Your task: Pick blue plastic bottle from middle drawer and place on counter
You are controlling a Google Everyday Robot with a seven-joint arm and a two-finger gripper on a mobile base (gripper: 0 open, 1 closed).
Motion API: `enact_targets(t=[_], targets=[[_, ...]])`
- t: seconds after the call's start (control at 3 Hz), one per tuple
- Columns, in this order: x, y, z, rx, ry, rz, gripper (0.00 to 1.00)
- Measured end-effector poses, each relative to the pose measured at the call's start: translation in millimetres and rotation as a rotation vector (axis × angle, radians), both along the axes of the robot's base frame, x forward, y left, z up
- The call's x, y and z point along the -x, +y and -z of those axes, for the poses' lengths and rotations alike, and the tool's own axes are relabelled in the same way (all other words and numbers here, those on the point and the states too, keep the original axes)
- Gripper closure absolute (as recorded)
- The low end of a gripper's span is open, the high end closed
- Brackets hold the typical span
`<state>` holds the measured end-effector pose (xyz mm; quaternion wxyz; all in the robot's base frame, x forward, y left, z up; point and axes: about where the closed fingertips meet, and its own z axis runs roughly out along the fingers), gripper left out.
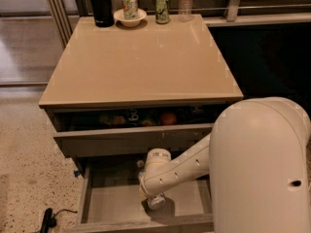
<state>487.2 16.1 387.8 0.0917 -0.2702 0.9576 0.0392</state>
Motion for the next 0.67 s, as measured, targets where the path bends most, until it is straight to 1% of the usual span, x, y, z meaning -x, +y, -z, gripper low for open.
enact_targets(t=[0.33,0.67], targets=[[8,3,-7,-0.033,0.023,-0.084,1.00],[21,8,-6,-0.082,0.072,-0.121,1.00]])
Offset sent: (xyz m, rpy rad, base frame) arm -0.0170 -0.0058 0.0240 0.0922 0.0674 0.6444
